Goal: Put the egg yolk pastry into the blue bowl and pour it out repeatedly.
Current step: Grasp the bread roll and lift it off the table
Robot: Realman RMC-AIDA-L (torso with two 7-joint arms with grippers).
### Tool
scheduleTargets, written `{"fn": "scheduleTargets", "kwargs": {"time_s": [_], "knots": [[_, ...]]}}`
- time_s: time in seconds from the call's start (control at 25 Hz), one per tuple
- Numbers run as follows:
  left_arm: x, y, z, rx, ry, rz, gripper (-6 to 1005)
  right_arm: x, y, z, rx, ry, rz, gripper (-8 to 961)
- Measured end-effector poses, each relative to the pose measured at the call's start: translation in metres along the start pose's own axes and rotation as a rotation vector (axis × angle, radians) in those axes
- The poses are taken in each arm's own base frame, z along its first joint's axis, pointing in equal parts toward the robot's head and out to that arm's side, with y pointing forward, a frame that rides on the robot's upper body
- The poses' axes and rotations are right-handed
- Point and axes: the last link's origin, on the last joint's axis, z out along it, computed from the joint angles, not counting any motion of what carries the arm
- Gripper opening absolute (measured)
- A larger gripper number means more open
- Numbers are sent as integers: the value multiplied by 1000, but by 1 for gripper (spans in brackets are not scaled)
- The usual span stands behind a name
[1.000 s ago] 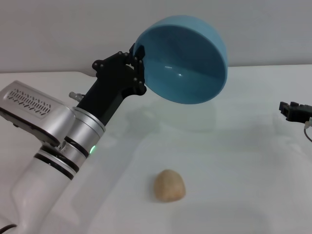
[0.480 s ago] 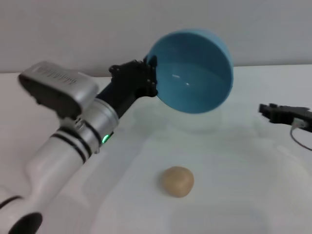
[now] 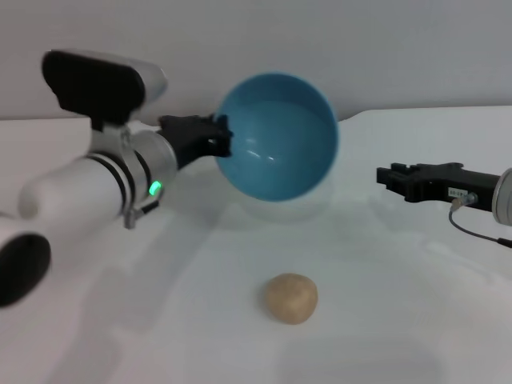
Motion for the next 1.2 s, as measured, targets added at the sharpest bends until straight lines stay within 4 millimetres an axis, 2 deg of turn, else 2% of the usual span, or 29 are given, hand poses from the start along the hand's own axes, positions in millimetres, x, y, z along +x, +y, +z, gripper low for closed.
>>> {"fn": "scheduleTargets", "kwargs": {"time_s": [0.24,0.44,0.56,0.72,0.96,1.16,1.2], "knots": [[15,-34,0,91,-142,-46,0,-1,10,-3,-66,32,-22,224],[19,-55,-3,176,-327,2,-1,-6,13,-6,-95,128,-52,224],[20,-58,-6,203,-431,27,-1,-14,20,-10,-116,182,-111,227],[18,-56,-10,221,-535,61,-1,-24,40,-13,-188,291,-243,232],[18,-50,-14,221,-635,91,0,-34,65,-3,-280,462,-333,240],[17,-46,-18,221,-705,101,0,-39,75,4,-291,495,-338,447],[18,-45,-19,220,-709,102,0,-38,76,5,-287,508,-337,456]]}}
